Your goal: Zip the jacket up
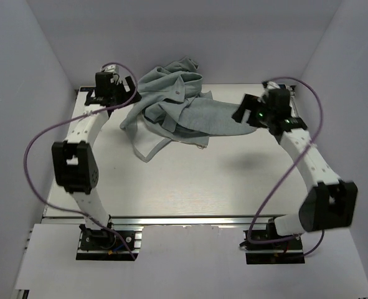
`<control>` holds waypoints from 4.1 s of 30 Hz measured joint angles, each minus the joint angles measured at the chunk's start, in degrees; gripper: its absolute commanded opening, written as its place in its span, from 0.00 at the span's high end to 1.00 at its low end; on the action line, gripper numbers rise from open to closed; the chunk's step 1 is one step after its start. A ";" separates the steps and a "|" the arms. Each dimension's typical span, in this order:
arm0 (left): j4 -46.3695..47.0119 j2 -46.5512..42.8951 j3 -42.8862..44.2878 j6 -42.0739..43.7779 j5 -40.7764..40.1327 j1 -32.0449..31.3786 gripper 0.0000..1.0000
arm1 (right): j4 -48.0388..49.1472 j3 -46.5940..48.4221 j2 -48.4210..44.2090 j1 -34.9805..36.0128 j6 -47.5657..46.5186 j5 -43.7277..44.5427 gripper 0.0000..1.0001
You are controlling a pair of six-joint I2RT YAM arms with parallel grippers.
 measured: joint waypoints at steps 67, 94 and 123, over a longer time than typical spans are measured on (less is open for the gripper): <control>-10.58 -4.92 -11.37 14.49 -5.14 -26.36 0.05 | 0.37 -5.38 3.48 23.34 -8.44 4.81 0.12; -3.56 -31.32 7.21 2.36 -2.91 -26.10 1.00 | 5.27 10.14 -16.33 22.95 -15.69 -7.54 1.00; -0.59 15.19 34.60 -10.29 -6.82 -13.86 0.04 | -4.70 43.36 29.94 17.64 -13.53 12.72 0.61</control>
